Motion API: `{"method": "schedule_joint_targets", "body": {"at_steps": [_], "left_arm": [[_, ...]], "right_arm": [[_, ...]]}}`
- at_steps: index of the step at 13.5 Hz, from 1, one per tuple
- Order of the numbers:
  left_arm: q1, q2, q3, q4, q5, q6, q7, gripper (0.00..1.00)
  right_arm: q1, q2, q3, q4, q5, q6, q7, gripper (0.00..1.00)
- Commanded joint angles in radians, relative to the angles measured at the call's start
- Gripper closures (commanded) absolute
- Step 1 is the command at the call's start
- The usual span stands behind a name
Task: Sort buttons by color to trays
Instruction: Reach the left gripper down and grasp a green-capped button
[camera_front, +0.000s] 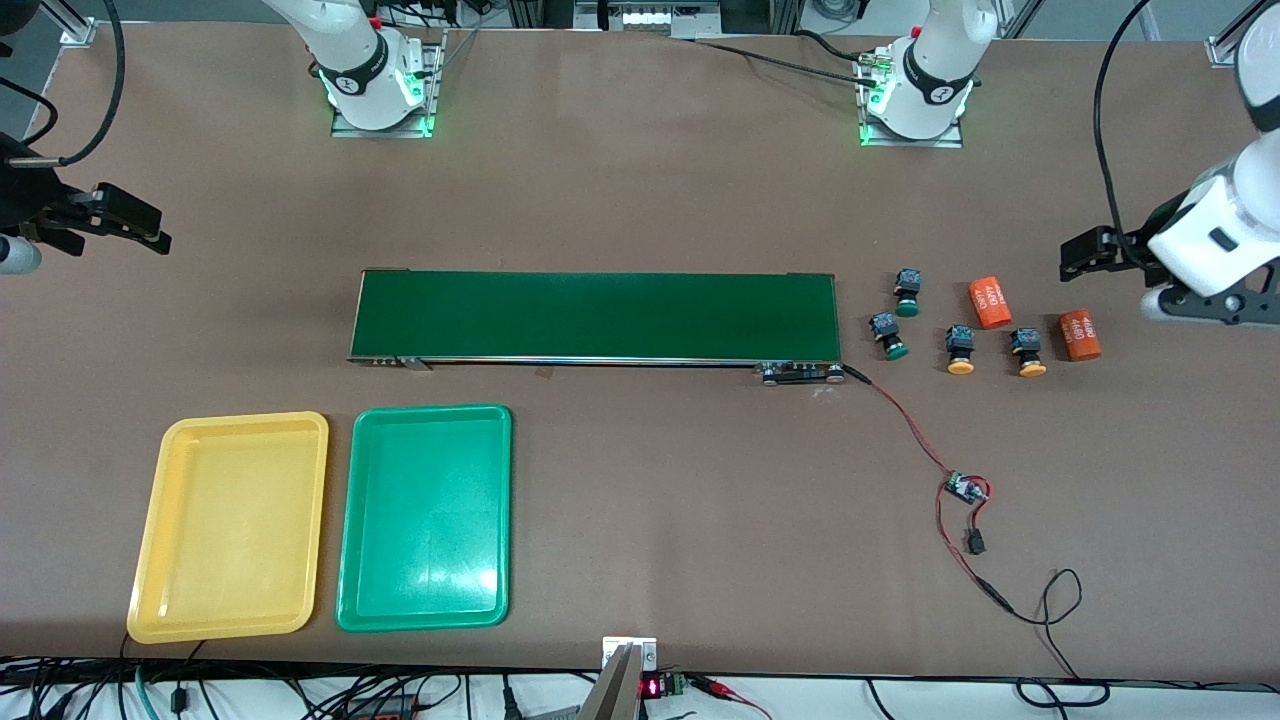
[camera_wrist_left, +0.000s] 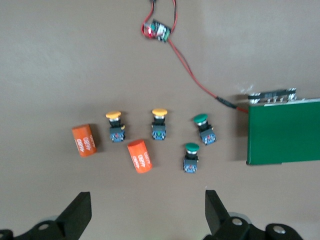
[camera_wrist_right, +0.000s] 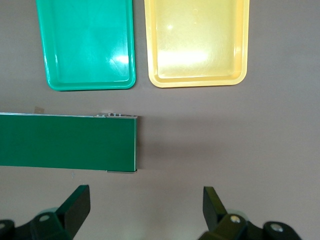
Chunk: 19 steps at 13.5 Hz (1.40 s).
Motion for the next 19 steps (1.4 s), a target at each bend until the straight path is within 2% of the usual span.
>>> {"method": "schedule_joint_targets", "body": {"at_steps": [1, 3, 5, 6, 7, 11, 14, 15, 19], "left_arm": [[0.013, 0.053, -0.004, 0.013, 0.007, -0.064, 0.02, 0.0], [0.01, 0.053, -0.005, -0.055, 0.004, -0.04, -0.019, 0.0], [-0.004, 0.05, -0.011, -0.13, 0.003, 0.052, -0.124, 0.0], [-0.007, 0.051, -0.039, -0.164, 0.003, 0.097, -0.181, 0.02], [-0.006, 0.05, -0.065, -0.219, 0.003, 0.179, -0.235, 0.02], [-0.007, 0.051, -0.099, -0.433, 0.001, 0.489, -0.31, 0.03], [-0.007, 0.077, -0.148, -0.642, 0.003, 0.832, -0.385, 0.03], [-0.007, 0.102, -0.157, -0.682, 0.003, 0.918, -0.399, 0.03], [-0.007, 0.198, -0.159, -0.695, 0.003, 1.034, -0.401, 0.04]], "right_arm": [[-0.001, -0.014, 0.004, 0.003, -0.014, -0.01, -0.004, 0.0], [-0.001, -0.014, 0.004, 0.003, -0.014, -0.008, -0.004, 0.0], [-0.001, -0.014, 0.004, 0.003, -0.015, -0.007, -0.004, 0.0], [0.0, -0.014, 0.006, 0.003, -0.016, -0.007, -0.004, 0.0], [0.0, -0.014, 0.006, 0.003, -0.016, -0.007, -0.004, 0.0], [0.0, -0.013, 0.006, 0.003, -0.016, -0.005, -0.004, 0.0], [0.0, -0.013, 0.009, 0.003, -0.016, -0.005, -0.004, 0.0], [0.0, -0.014, 0.009, 0.003, -0.016, -0.005, -0.004, 0.0], [0.0, -0.013, 0.009, 0.003, -0.016, -0.004, -0.004, 0.0]]}}
